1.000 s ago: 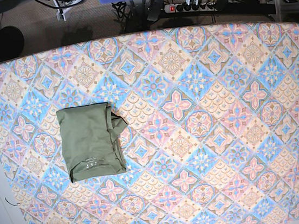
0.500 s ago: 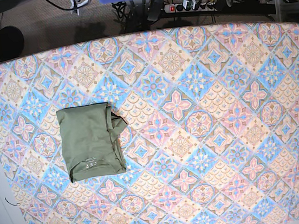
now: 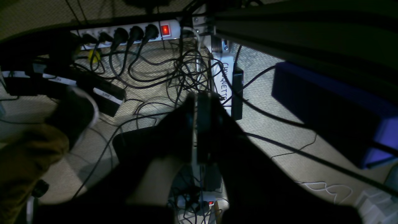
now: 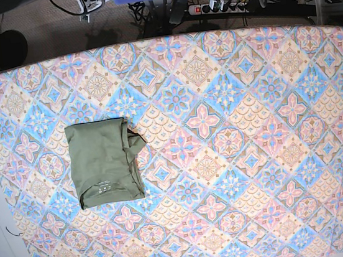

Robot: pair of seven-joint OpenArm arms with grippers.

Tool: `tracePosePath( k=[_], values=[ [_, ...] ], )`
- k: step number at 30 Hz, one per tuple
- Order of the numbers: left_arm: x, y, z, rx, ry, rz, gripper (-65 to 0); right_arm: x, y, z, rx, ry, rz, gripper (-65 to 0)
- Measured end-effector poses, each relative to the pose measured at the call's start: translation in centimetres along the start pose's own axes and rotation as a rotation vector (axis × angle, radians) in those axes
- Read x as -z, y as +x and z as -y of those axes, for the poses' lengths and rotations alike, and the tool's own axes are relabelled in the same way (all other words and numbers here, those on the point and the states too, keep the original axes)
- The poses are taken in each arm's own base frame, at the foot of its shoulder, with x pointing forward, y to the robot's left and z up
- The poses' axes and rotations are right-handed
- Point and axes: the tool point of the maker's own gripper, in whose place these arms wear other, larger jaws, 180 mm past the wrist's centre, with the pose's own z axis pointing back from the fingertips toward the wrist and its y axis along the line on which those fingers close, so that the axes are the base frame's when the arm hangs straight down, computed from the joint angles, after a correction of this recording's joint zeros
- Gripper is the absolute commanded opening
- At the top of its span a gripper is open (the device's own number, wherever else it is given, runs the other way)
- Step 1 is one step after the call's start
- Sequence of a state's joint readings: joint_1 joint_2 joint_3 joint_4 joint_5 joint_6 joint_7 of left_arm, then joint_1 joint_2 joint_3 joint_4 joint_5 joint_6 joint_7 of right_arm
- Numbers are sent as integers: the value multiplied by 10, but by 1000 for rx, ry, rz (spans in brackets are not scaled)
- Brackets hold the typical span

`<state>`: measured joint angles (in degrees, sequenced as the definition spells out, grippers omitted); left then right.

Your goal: Layout the t-shirt on the table in an organized manner, then fold the t-shirt properly

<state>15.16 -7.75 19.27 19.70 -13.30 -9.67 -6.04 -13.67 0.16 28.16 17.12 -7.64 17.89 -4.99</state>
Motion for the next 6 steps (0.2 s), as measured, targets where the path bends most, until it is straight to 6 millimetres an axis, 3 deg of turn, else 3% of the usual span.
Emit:
tracePosePath(
  k=[3,6],
  values=[
    [1,6,-1,1,2,12,-637,4,18,-10,-4,16,16,-639],
    [2,9,-1,0,2,18,-637,7,58,-22,-13,35,101,-639]
  ],
)
